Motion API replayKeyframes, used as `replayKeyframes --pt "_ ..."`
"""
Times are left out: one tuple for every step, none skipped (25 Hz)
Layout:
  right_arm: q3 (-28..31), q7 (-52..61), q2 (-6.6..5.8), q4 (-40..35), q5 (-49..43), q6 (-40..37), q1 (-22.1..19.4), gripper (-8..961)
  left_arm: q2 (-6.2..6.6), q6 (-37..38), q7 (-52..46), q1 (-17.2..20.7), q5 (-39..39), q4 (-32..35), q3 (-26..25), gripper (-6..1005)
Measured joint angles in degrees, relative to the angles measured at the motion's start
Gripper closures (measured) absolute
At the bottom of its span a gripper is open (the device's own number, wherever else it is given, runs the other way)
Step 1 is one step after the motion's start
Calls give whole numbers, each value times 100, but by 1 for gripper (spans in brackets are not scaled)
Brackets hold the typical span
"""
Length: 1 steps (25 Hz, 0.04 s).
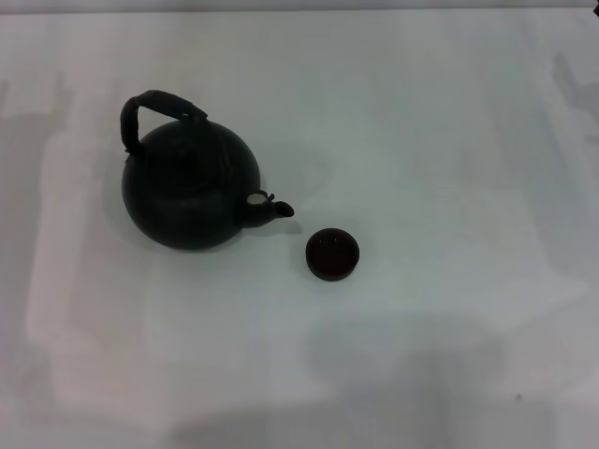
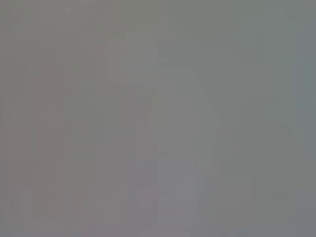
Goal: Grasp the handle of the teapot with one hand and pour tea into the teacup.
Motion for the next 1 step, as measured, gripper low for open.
replayKeyframes --pt "-2 0 0 0 0 0 2 119 0 -62 0 -1 -1 10 -48 193"
